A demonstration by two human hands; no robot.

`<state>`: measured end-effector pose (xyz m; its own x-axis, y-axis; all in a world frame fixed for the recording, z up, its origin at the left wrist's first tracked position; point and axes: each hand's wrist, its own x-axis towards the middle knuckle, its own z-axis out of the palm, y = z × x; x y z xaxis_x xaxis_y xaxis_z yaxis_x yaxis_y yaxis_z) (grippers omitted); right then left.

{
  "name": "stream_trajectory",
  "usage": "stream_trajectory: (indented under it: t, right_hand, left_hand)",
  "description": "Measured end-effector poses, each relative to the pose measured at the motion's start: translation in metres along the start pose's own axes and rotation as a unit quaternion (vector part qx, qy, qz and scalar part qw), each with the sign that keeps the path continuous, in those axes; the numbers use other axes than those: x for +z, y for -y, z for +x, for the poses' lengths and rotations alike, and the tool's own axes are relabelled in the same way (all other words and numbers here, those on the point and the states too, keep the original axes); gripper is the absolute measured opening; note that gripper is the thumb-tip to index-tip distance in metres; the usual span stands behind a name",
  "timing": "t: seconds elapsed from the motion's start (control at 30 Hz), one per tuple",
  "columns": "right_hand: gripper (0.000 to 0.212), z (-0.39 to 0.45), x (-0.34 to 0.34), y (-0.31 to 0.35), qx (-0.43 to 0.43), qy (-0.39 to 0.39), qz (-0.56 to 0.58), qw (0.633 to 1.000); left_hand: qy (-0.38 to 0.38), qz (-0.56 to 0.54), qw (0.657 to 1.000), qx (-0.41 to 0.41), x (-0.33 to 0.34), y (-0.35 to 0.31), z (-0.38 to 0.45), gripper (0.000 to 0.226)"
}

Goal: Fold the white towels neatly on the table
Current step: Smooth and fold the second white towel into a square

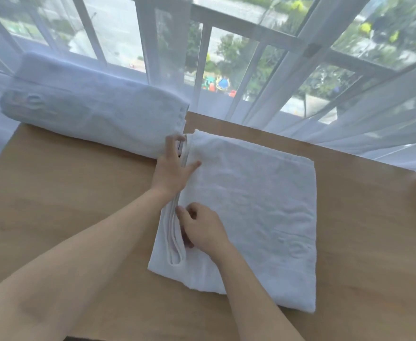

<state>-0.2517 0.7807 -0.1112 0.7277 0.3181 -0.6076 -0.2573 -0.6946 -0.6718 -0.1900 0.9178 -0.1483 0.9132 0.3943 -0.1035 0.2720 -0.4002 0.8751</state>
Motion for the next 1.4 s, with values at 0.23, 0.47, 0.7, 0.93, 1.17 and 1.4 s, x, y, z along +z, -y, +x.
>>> stream_trajectory:
  t: [0.23, 0.47, 0.7, 0.93, 1.17, 1.4]
  right_hand:
    - [0.019, -0.018, -0.013, -0.040, -0.061, -0.109, 0.014, 0.992]
    - [0.005, -0.033, 0.000, -0.054, -0.073, -0.152, -0.027, 0.985]
    - [0.020, -0.044, -0.010, -0.065, -0.094, -0.232, -0.098, 0.963]
    - [0.051, -0.060, -0.024, -0.113, -0.024, -0.323, -0.280, 0.904]
    - [0.055, -0.064, -0.027, -0.129, -0.041, -0.277, -0.288, 0.916]
    - [0.057, -0.060, -0.055, -0.140, -0.013, -0.284, -0.326, 0.902]
  left_hand:
    - [0.012, 0.098, 0.995, -0.002, -0.004, -0.004, -0.009, 0.044]
    - [0.066, 0.179, 0.981, -0.042, -0.011, -0.006, -0.019, 0.035]
    - [0.023, 0.089, 0.995, -0.049, -0.013, -0.013, -0.019, 0.025]
    - [0.033, 0.077, 0.986, -0.144, -0.007, -0.004, -0.020, 0.035]
    - [-0.002, 0.065, 0.996, -0.057, 0.000, -0.027, 0.009, 0.034]
    - [-0.013, 0.022, 0.993, -0.113, -0.003, 0.008, -0.033, 0.038]
